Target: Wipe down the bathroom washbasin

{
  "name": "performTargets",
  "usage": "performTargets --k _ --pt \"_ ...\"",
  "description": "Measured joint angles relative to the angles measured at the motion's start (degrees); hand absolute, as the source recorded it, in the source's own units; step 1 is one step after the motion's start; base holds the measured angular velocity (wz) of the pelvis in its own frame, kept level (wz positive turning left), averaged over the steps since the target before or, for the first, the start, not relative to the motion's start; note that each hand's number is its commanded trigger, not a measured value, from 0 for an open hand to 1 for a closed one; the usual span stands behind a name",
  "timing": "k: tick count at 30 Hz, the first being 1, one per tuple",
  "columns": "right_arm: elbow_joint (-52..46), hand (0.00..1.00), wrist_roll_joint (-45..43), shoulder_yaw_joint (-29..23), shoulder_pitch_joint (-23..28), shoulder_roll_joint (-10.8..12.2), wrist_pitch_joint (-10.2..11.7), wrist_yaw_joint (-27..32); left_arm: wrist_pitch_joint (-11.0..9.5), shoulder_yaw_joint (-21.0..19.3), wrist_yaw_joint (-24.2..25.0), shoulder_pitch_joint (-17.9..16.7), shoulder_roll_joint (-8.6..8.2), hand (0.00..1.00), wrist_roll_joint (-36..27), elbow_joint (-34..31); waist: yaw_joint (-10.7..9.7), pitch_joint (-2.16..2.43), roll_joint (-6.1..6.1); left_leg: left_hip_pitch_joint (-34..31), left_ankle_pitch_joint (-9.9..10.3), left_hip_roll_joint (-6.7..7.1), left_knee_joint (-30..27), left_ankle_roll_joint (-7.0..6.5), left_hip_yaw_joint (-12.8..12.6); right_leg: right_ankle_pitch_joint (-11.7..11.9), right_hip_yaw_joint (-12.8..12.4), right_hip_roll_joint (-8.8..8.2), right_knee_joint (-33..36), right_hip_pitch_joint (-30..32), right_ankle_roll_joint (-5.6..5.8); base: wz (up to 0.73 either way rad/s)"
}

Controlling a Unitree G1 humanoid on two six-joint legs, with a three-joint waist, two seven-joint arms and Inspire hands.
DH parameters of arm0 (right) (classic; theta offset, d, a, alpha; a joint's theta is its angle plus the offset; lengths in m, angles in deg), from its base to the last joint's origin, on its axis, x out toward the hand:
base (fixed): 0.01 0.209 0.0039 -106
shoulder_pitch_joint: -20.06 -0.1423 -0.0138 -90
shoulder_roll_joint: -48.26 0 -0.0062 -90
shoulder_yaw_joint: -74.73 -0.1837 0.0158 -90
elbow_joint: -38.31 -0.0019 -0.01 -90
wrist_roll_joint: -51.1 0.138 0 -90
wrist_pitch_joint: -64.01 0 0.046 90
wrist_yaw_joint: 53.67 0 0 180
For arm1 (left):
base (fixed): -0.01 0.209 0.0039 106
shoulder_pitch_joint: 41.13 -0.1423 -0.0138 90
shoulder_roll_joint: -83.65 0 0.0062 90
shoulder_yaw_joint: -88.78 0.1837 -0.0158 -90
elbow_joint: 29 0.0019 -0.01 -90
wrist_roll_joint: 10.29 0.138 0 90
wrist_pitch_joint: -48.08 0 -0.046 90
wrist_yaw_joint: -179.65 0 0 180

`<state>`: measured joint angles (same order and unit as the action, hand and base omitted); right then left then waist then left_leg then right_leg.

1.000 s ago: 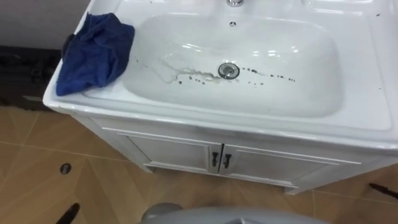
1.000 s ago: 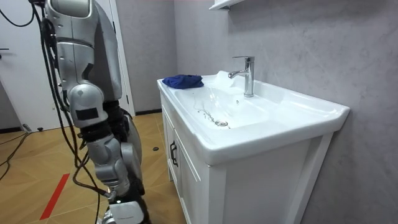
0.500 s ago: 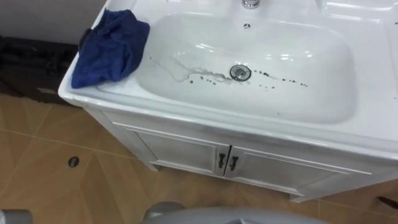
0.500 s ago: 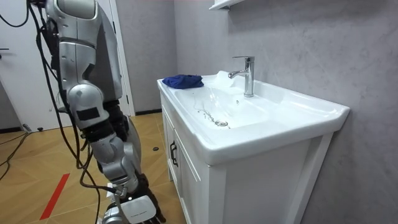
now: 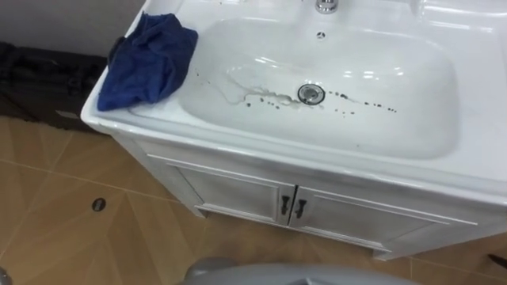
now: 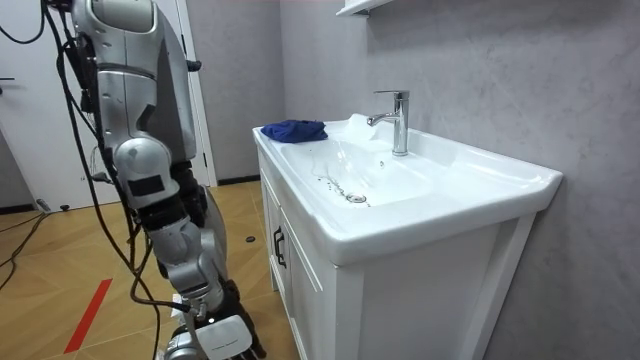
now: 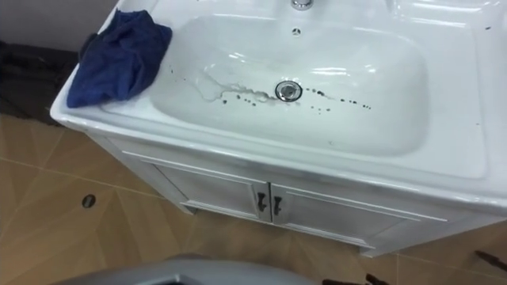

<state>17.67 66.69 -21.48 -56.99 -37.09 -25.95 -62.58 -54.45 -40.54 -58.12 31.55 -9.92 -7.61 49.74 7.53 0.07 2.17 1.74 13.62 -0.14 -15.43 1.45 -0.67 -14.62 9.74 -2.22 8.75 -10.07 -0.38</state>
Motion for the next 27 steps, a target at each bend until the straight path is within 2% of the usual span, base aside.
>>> performTargets --k 4,9,14,19,22,27 --pt "2.1 0.0 -0.3 -1.1 -0.7 0.0 1.7 -0.2 0.0 1.1 1.9 0.6 0.0 0.0 8.2 -2.3 -2.3 -0.35 0.05 -0.4 0.0 0.16 -0.1 0.0 0.9 0.0 0.6 0.02 -0.2 0.1 0.0 0.08" --pt "4.5 0.0 0.1 -2.0 -1.5 -0.2 2.0 -0.6 0.0 2.3 4.8 1.2 0.01 0.0 15.8 -3.3 -4.1 -0.27 0.71 -0.2 0.0 0.0 -0.1 0.0 0.4 0.0 -0.4 0.14 -0.2 0.2 -0.01 -0.08" --pt "4.7 0.0 0.0 -1.9 -1.7 -1.2 2.5 -1.8 0.0 4.3 5.0 1.7 0.12 0.0 21.6 -3.7 -5.2 -0.02 1.36 -0.1 0.0 -0.06 0.1 0.0 0.1 0.0 -1.4 0.13 -0.1 0.7 -0.03 -0.1" --pt "5.0 0.0 -1.0 -1.8 -1.9 -2.0 3.1 -3.7 -0.1 11.9 8.2 1.9 1.49 0.0 28.7 -4.1 -6.2 -0.29 1.14 -0.1 0.0 -0.06 0.1 0.0 0.1 0.0 -1.3 0.12 -0.1 0.7 -0.04 0.0" --pt "5.0 0.0 -1.6 -1.8 -2.0 -2.1 3.2 -3.9 -0.2 13.8 10.2 2.0 1.55 0.0 30.8 -4.1 -6.6 -0.3 1.08 0.0 0.0 -0.13 0.2 0.0 0.0 0.1 -1.6 0.17 0.0 0.7 -0.06 -0.04" --pt "5.4 0.0 -1.2 -1.7 -1.6 -2.3 3.1 -3.8 -0.5 15.5 12.0 2.1 1.95 0.0 30.8 -4.0 -7.5 -0.44 0.88 1.4 0.0 -0.13 1.2 0.0 -0.3 0.1 -2.0 0.1 -0.1 0.0 -0.04 -0.05"
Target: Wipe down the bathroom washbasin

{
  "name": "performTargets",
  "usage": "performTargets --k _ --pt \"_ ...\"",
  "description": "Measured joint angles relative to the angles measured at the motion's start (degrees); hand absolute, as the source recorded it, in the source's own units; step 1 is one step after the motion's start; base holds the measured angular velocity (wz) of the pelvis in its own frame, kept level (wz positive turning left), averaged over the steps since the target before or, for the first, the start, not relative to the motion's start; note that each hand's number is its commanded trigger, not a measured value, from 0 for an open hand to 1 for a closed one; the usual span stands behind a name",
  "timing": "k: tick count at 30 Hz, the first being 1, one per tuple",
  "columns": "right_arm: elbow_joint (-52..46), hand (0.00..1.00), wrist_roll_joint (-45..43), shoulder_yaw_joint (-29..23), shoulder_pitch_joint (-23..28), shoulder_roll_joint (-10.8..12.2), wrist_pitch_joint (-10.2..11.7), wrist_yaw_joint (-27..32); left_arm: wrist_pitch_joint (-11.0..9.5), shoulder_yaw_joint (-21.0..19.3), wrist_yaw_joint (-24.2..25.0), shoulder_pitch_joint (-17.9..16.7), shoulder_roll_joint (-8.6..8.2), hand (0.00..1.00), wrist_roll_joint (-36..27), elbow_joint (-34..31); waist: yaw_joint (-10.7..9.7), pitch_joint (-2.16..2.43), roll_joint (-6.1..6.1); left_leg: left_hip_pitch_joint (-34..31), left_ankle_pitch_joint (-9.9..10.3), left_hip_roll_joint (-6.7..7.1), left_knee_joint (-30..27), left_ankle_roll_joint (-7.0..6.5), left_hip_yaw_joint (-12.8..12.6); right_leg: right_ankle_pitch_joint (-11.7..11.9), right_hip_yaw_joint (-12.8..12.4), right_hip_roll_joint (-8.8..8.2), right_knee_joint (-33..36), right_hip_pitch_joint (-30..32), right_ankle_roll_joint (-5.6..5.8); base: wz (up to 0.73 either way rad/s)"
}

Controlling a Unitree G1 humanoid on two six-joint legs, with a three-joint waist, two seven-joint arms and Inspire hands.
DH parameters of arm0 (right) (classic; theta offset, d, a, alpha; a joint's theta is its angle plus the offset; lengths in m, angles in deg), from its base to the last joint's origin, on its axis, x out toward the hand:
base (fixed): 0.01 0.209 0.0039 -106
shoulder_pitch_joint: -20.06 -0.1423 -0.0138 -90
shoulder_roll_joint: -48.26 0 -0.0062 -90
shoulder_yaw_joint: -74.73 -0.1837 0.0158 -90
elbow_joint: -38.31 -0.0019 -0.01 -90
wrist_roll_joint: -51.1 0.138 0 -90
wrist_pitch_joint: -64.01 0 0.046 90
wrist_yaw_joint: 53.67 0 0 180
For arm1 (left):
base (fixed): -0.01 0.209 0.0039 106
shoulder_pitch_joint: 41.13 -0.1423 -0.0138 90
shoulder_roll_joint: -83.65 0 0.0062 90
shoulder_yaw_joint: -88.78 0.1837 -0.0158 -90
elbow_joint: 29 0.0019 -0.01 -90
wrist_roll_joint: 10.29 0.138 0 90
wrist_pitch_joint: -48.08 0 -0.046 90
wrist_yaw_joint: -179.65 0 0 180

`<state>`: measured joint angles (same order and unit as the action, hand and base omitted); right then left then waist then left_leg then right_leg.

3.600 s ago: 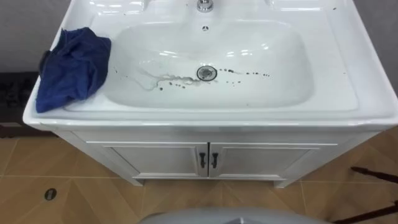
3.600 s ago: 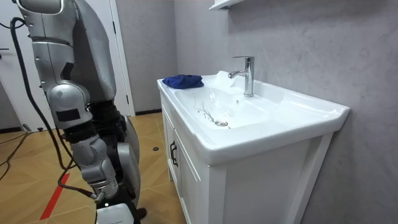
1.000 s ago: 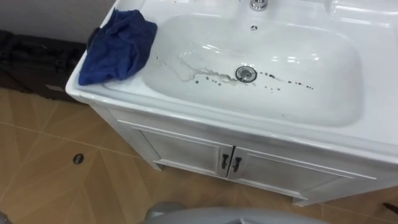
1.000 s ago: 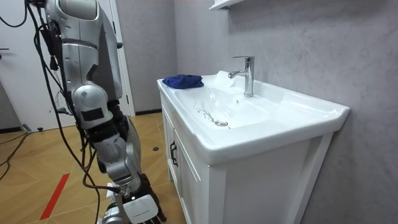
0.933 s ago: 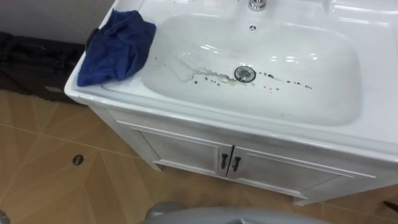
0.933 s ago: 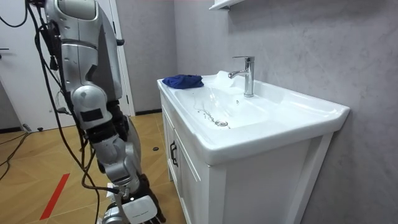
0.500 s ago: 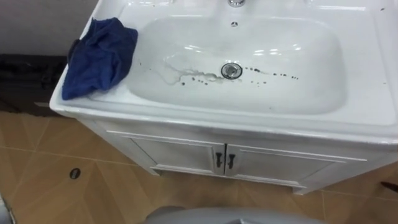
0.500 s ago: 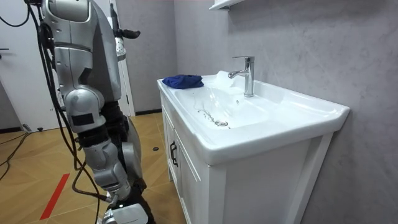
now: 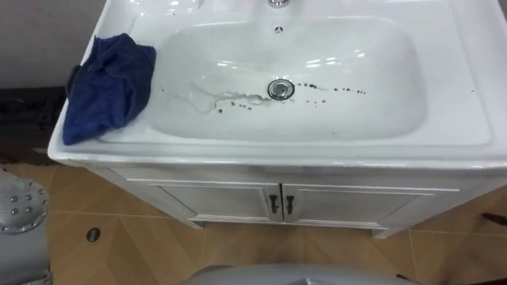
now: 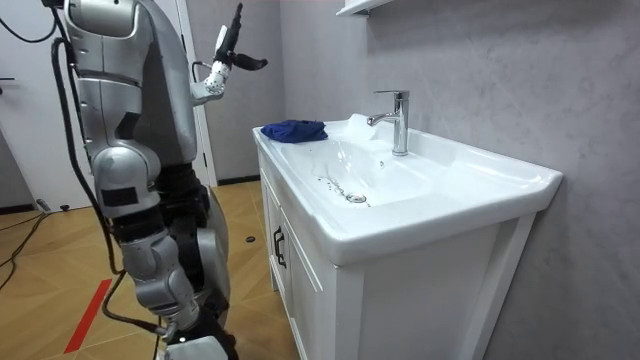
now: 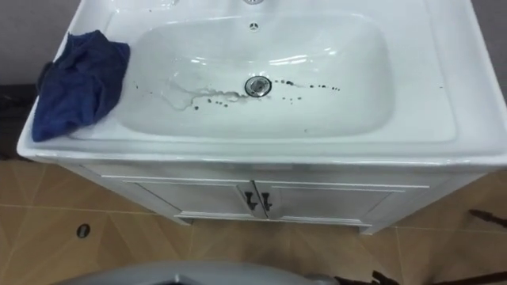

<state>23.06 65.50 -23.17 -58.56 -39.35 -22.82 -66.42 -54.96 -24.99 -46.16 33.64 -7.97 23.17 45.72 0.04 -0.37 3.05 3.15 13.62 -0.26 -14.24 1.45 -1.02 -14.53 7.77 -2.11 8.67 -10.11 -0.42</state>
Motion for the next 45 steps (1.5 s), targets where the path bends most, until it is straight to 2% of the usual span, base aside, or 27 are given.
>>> performTargets --k 3,8,12,15,18,19,23,29,34,39,42,45 --pt "1.5 0.0 -0.8 -0.1 -0.1 0.0 -0.1 0.1 0.0 1.7 1.2 0.8 0.01 0.0 0.1 0.6 -0.1 -0.02 -0.04 0.3 0.0 0.0 0.5 0.0 -0.1 0.0 0.0 -0.02 0.0 -0.1 0.04 -0.02" --pt "2.6 0.0 -1.5 -0.1 0.0 0.0 -0.4 0.2 0.2 1.9 3.3 1.9 0.01 0.0 1.2 3.0 -0.6 -0.19 0.1 0.6 0.0 -0.07 0.6 0.0 -0.5 0.0 -0.8 0.04 0.1 0.0 0.07 -0.06" --pt "3.3 0.0 -3.5 -0.1 0.0 0.0 -1.0 0.5 0.7 2.6 4.2 1.9 0.0 0.0 2.2 7.8 -2.4 -0.27 -0.06 0.9 0.0 -0.21 0.7 0.0 -0.7 0.0 -1.9 0.17 0.1 0.1 0.06 -0.07" --pt "3.3 0.0 -4.7 -0.1 0.0 0.3 -1.7 0.5 1.4 4.5 5.5 2.0 -0.08 0.0 2.1 9.9 -3.2 -0.54 -0.57 1.0 0.0 -0.24 0.8 0.0 -0.9 0.0 -2.5 0.22 0.1 0.2 0.06 -0.1" --pt "3.3 0.0 -5.7 -0.1 0.0 0.7 -2.1 0.5 1.4 5.9 6.5 2.1 -0.09 0.0 2.1 11.2 -4.1 -0.47 -1.29 1.1 0.0 -0.29 0.9 0.0 -1.4 0.0 -3.1 0.22 0.1 0.3 0.06 -0.11" --pt "3.3 0.0 -5.8 -0.1 -0.1 0.9 -2.1 0.5 1.4 6.2 6.7 2.1 -0.12 0.0 2.2 11.4 -4.3 -0.3 -1.43 1.1 0.0 -0.32 0.9 0.0 -1.6 0.0 -3.1 0.22 0.1 0.4 0.07 -0.11" --pt "3.1 0.0 -5.9 -0.1 -0.1 1.0 -3.3 0.1 1.8 7.0 6.9 2.9 -0.13 0.0 2.2 14.1 -4.3 -0.12 -1.77 1.4 0.0 -0.5 1.0 0.0 -2.1 0.2 -4.5 0.33 0.4 0.9 0.01 -0.19" --pt "2.8 0.0 -5.8 -0.1 -0.9 1.0 -4.3 0.3 3.7 8.6 7.8 4.4 -0.21 0.0 2.1 15.8 -4.4 -0.08 -1.51 1.9 0.0 -0.48 1.7 0.0 -2.1 0.6 -5.4 0.35 0.1 1.0 0.2 -0.09" --pt "2.9 0.0 -5.5 0.0 -1.2 0.3 -4.5 0.3 4.8 9.3 8.2 5.5 -0.21 0.0 2.1 16.0 -4.5 0.0 -0.36 2.7 0.0 -0.43 2.9 -0.01 -2.2 0.7 -5.9 0.38 0.0 1.0 0.33 -0.04" --pt "3.2 0.0 -5.4 -0.1 -1.2 0.3 -4.7 0.2 6.1 10.7 9.4 5.7 -0.39 0.0 2.2 16.0 -4.6 -0.01 -0.27 2.7 0.0 -0.44 3.0 -0.05 -2.1 0.7 -5.8 0.41 0.0 1.0 0.33 0.0" --pt "3.3 0.0 -5.5 -0.2 -1.2 0.3 -5.7 0.6 6.9 10.7 10.2 5.7 -0.4 0.0 2.2 17.3 -5.0 -0.02 -0.2 2.6 0.0 -0.43 3.0 -0.05 -2.2 0.7 -5.8 0.4 0.0 1.0 0.33 0.0" --pt "3.3 0.0 -5.6 -0.2 -1.0 0.4 -6.8 1.2 9.2 11.1 10.9 5.7 -0.43 0.0 2.2 19.1 -5.3 -0.02 -0.1 2.6 0.0 -0.44 3.0 -0.05 -2.3 0.7 -5.8 0.4 0.0 1.1 0.33 0.0"
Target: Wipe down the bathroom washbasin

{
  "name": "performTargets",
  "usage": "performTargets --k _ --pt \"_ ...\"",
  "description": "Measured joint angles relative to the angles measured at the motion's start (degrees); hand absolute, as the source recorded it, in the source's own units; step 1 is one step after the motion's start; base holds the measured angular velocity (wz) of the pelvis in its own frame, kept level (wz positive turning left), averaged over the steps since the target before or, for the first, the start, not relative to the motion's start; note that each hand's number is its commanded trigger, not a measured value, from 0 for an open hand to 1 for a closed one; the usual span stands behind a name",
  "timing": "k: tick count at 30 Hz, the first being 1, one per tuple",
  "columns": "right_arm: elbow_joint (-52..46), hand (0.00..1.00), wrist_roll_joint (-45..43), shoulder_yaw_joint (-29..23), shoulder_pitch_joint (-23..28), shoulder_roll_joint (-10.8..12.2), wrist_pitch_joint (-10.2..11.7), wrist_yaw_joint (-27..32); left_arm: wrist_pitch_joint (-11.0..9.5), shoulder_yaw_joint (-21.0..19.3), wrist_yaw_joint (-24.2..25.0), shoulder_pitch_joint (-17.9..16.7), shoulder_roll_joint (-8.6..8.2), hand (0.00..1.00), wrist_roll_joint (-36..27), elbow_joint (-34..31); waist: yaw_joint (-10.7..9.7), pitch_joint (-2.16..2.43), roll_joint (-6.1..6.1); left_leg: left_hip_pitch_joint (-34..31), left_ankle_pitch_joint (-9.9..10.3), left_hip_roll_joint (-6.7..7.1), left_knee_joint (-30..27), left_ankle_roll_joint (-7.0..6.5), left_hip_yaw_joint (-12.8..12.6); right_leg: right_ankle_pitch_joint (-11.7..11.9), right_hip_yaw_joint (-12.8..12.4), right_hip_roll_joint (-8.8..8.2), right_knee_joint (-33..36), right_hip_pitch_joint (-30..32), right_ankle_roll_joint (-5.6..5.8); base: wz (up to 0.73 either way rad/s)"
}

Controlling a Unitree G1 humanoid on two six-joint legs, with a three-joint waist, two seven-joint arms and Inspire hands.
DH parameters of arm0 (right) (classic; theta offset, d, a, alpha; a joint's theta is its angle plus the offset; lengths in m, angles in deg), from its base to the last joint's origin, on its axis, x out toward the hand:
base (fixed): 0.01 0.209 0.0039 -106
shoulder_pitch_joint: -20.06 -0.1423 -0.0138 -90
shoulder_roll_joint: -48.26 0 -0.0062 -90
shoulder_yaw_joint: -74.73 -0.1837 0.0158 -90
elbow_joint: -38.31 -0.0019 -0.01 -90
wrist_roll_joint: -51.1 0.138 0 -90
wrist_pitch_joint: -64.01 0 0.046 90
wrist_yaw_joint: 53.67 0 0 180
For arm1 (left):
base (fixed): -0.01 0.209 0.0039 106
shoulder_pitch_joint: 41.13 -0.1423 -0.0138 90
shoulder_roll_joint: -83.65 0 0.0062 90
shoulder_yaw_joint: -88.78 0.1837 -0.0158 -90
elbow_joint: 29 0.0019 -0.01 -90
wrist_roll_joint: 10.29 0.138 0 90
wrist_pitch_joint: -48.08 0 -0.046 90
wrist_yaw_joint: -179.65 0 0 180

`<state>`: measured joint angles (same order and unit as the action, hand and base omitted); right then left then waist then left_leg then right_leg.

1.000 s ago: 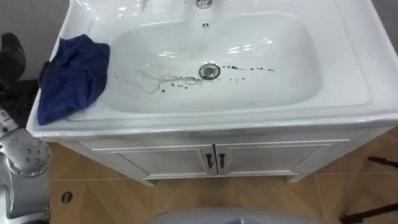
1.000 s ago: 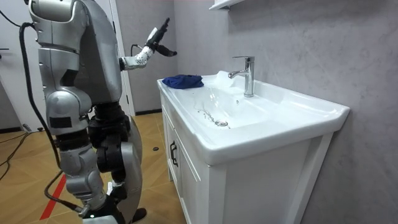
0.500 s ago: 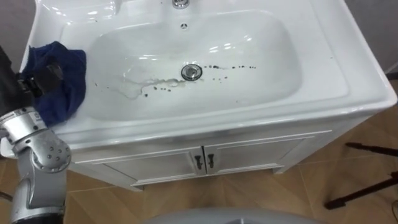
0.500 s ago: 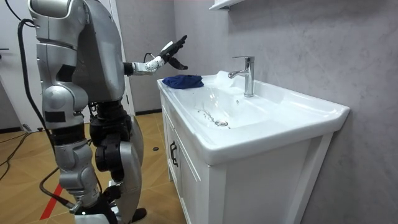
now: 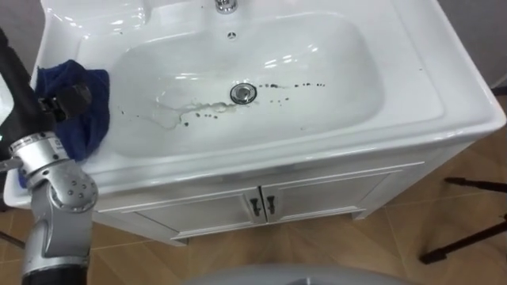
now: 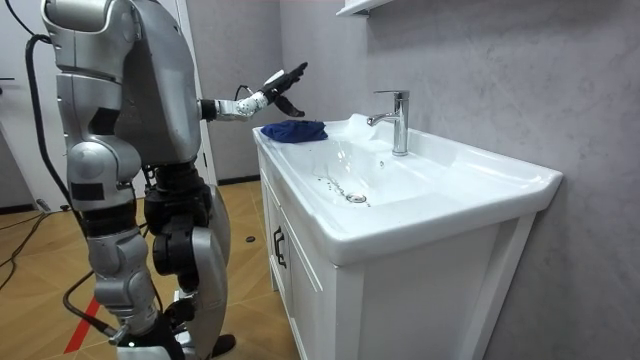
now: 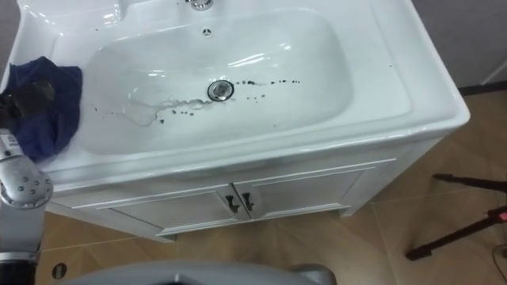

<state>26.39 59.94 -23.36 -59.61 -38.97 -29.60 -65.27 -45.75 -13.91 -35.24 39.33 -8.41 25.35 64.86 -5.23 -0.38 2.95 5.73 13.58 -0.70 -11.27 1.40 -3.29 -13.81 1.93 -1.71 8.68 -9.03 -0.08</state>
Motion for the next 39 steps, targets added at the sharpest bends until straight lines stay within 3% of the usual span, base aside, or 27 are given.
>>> performTargets --k 7,13,18,19,22,31,32,33,34,35,36,37,39 --pt "-0.1 0.0 -0.2 0.0 -0.1 0.0 -3.1 0.6 4.8 2.6 3.5 0.0 0.02 0.0 0.0 4.5 -1.0 0.18 0.25 0.1 0.0 0.0 0.0 0.0 0.2 0.0 -0.1 0.01 0.0 0.0 0.0 0.0" --pt "-0.6 0.0 -0.1 0.1 -0.1 0.0 -5.3 1.1 6.9 4.0 4.4 0.6 0.07 0.0 -0.1 11.2 -0.9 0.35 0.13 0.5 0.0 -0.01 0.2 0.0 0.1 0.0 -0.3 0.05 0.2 -0.2 0.0 -0.02" --pt "-0.8 0.0 -0.2 0.1 -0.2 0.0 -5.3 2.0 7.0 5.0 5.3 0.7 0.01 0.0 -0.2 15.1 -0.9 0.49 0.08 0.6 0.0 -0.06 0.1 0.0 0.0 0.0 -0.2 0.09 0.2 -0.2 0.0 0.0" --pt "-0.8 0.0 -0.2 0.1 -0.2 0.0 -5.3 2.5 7.0 5.3 5.3 0.7 -0.07 0.0 -0.2 16.1 -0.9 0.81 0.47 0.7 0.0 -0.08 0.1 -0.01 0.0 0.0 -0.2 0.11 0.2 -0.2 -0.01 0.0" --pt "-1.7 0.0 -0.2 0.1 0.0 -0.1 -5.8 3.5 7.0 6.1 5.3 1.4 -0.12 0.0 -0.2 18.2 -1.0 0.92 0.73 1.0 0.0 -0.19 0.1 0.0 -0.3 0.0 -0.2 0.18 0.4 -0.4 -0.02 0.0" --pt "-2.8 0.0 -0.2 0.6 -0.2 -0.1 -6.5 4.1 7.1 6.1 5.2 3.2 -0.12 0.0 -0.2 21.1 -0.9 0.85 0.81 1.1 0.0 -0.63 -0.4 0.0 -0.6 0.1 -0.3 0.57 1.2 -0.2 -0.22 -0.01" --pt "-2.9 0.0 -0.2 0.6 -0.2 -0.1 -6.5 4.1 7.1 6.1 5.2 3.3 -0.12 0.04 -0.2 21.2 -0.9 0.85 0.81 1.1 0.0 -0.65 -0.4 0.0 -0.6 0.2 -0.3 0.58 1.2 -0.2 -0.24 0.0" --pt "-2.9 0.0 -0.4 0.6 -0.2 -0.1 -6.5 4.1 7.0 6.1 5.2 3.7 -0.12 0.3 -0.2 22.2 -0.7 0.84 0.85 1.1 0.0 -0.69 -0.4 0.01 -0.8 0.2 -0.4 0.61 1.2 -0.2 -0.24 -0.03" --pt "-2.9 0.0 -0.4 0.5 -0.2 -0.1 -6.6 4.1 7.0 6.1 5.4 3.8 -0.21 0.4 -0.1 22.6 -0.7 0.83 0.89 1.1 0.0 -0.72 -0.4 0.01 -0.9 0.2 -0.4 0.62 1.3 -0.1 -0.25 -0.04" --pt "-2.9 0.0 -0.5 0.5 -0.1 -0.1 -6.6 4.1 7.0 6.1 5.6 3.8 -0.3 0.59 -0.1 22.7 -0.7 0.83 0.9 1.1 0.0 -0.74 -0.4 0.01 -1.0 0.2 -0.5 0.63 1.3 -0.1 -0.25 -0.05" --pt "-3.0 0.0 -0.7 0.1 -0.2 -0.1 -7.1 4.0 7.0 6.1 6.1 3.8 -0.45 0.87 -0.1 22.8 -0.5 0.8 0.97 1.1 0.0 -0.77 -0.4 0.01 -1.2 0.2 -0.7 0.67 1.3 0.0 -0.25 -0.06" --pt "-3.1 0.0 -1.1 -0.1 -0.2 -0.1 -7.5 4.0 7.1 6.1 6.7 3.8 -0.47 1.0 -0.1 22.8 -0.4 0.81 1.02 1.1 0.0 -0.77 -0.4 0.01 -1.3 0.2 -1.0 0.7 1.3 0.1 -0.25 -0.06" --pt "-3.2 0.0 -2.0 -0.5 -0.2 -0.1 -8.0 4.0 7.1 5.9 7.0 3.8 -0.45 1.0 -0.1 23.2 -0.3 0.82 1.11 1.2 0.0 -0.77 -0.2 0.01 -1.5 0.2 -1.4 0.75 1.2 0.1 -0.25 -0.09"
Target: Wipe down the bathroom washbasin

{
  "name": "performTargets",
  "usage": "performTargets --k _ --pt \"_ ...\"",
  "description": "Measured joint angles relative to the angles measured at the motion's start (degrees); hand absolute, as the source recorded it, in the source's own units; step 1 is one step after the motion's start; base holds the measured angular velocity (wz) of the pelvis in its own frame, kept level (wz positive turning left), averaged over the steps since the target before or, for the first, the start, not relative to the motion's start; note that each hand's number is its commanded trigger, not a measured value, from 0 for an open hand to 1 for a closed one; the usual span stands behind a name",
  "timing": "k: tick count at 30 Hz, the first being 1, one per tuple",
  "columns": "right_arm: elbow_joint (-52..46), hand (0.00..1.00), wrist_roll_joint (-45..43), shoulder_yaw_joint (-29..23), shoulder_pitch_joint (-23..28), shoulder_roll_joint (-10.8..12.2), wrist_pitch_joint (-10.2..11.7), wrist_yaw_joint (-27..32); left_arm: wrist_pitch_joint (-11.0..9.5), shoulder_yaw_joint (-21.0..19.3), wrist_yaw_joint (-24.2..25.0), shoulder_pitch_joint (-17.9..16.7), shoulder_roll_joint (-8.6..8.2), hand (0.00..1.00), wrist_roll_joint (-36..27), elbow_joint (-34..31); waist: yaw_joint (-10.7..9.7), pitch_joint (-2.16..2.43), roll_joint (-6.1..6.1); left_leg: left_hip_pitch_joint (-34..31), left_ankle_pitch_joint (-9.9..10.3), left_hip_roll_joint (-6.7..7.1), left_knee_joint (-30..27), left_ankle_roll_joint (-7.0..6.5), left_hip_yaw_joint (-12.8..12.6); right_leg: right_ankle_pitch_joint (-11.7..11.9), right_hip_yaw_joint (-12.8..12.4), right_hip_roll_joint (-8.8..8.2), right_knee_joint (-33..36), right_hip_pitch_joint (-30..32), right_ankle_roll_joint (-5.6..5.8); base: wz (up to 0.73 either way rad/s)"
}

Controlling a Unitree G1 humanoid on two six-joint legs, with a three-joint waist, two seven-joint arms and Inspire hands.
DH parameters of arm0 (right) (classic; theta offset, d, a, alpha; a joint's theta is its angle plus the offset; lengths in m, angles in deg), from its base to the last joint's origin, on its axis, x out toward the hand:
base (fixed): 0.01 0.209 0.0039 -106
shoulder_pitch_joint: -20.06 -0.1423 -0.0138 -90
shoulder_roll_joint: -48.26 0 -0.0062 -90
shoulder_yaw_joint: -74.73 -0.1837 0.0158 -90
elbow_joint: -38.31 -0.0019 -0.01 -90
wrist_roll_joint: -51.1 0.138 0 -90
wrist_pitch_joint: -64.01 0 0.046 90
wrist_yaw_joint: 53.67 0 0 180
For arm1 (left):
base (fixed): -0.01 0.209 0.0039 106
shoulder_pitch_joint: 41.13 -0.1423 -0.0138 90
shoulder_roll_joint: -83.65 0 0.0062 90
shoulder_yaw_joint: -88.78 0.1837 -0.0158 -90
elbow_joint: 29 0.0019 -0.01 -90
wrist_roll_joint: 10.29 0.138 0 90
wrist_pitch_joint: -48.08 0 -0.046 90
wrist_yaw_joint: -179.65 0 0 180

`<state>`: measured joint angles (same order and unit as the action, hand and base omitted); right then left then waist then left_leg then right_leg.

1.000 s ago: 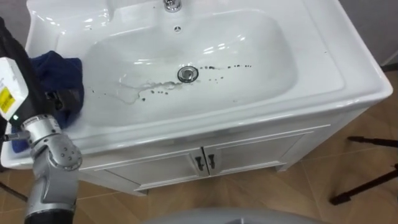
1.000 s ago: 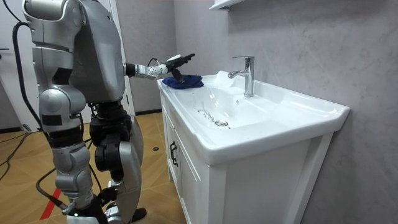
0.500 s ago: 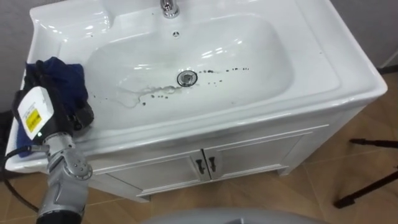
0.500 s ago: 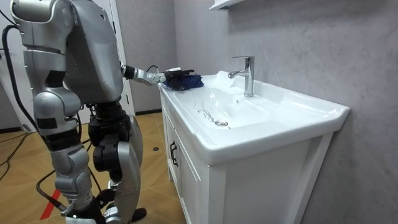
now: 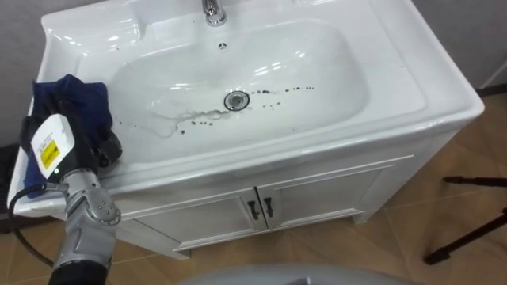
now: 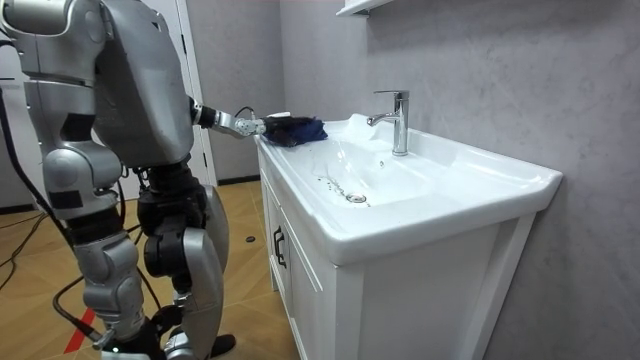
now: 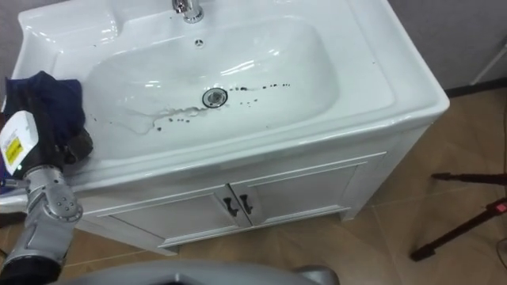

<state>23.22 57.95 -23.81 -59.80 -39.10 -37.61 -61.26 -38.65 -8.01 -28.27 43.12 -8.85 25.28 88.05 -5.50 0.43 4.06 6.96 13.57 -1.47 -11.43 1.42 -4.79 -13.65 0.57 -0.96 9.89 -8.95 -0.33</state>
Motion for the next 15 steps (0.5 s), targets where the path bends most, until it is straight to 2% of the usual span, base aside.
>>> performTargets --k 5,11,15 --pt "0.1 0.0 -1.7 -0.2 0.1 -0.1 -1.0 -0.1 0.0 -0.5 -0.5 0.3 0.17 1.0 0.0 1.2 1.0 0.14 0.31 0.8 -0.1 -0.08 0.7 0.07 -0.9 0.0 -1.0 0.11 -0.2 -0.1 0.0 -0.1" --pt "-1.5 0.0 -4.9 -0.1 -0.1 -0.1 -3.0 -0.2 0.0 -3.9 0.0 2.2 1.07 1.0 0.1 2.8 1.1 0.35 0.31 1.8 -0.2 -0.1 1.7 0.12 -1.6 0.0 -1.9 0.19 -0.1 -0.2 0.0 -0.08" --pt "-2.0 0.0 -5.2 0.5 -0.1 -0.1 -3.5 -0.7 0.5 -4.3 1.1 3.7 2.97 1.0 0.1 4.4 1.1 0.53 0.06 2.0 -0.2 -0.09 1.9 0.12 -1.9 0.0 -2.0 0.18 -0.1 -0.2 0.0 -0.02"
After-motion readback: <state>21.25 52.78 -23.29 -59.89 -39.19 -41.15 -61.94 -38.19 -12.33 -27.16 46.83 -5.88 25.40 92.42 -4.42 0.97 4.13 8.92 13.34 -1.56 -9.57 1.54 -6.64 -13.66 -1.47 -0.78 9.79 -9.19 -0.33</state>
